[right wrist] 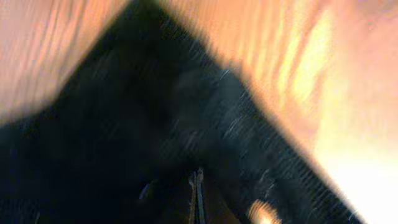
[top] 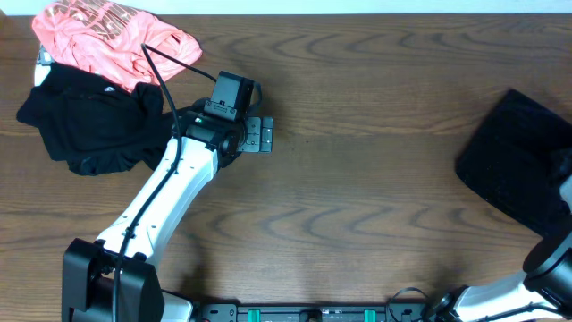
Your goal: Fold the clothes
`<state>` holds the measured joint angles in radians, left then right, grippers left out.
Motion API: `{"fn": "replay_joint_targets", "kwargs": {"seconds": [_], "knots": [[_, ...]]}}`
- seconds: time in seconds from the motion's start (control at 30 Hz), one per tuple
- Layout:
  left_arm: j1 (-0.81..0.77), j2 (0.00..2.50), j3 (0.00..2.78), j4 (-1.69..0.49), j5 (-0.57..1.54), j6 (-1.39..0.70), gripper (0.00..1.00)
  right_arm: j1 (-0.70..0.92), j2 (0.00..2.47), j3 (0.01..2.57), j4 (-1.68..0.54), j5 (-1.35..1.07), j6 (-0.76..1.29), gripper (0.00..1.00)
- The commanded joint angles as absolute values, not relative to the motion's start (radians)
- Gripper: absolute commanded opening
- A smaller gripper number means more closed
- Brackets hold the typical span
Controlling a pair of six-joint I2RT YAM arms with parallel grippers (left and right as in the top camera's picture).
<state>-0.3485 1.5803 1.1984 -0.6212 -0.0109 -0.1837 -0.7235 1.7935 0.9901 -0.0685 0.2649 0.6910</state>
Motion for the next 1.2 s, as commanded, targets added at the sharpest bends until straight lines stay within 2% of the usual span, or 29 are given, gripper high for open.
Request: {"fn": "replay_joint_targets", "kwargs": {"seconds": [0.0,0.13,0.33,0.57,0.77,0.93,1.17], "knots": [[-0.346,1.568,1.199,-0.615,-0.007,-0.198,0.98,-0.771,1.813,0.987,-0.024,0.314,0.722,0.02],[-0.348,1.568,1.199,-0.601,-0.007,-0.201,0.98,-0.789,1.810,0.998,0.019,0.226,0.633,0.01],[-0.351,1.568,1.199,-0.598,0.016,-0.205,0.98,-0.776,1.760,1.048,-0.005,-0.190,0.482,0.01],[-0.351,1.568,1.199,-0.602,0.019,-0.205,0.98,-0.730,1.642,1.056,-0.155,-0.557,0.475,0.02],[-0.351,1.568,1.199,-0.602,0.019,-0.204,0.98,-0.621,1.565,1.056,-0.413,-0.591,0.362,0.02],[-0.351,1.568,1.199,-0.606,0.019,-0.204,0.98,-0.527,1.563,1.055,-0.571,-0.486,0.342,0.02],[-0.351,1.568,1.199,-0.613,0.019,-0.204,0.98,-0.497,1.563,1.054,-0.810,-0.395,0.318,0.02]]}}
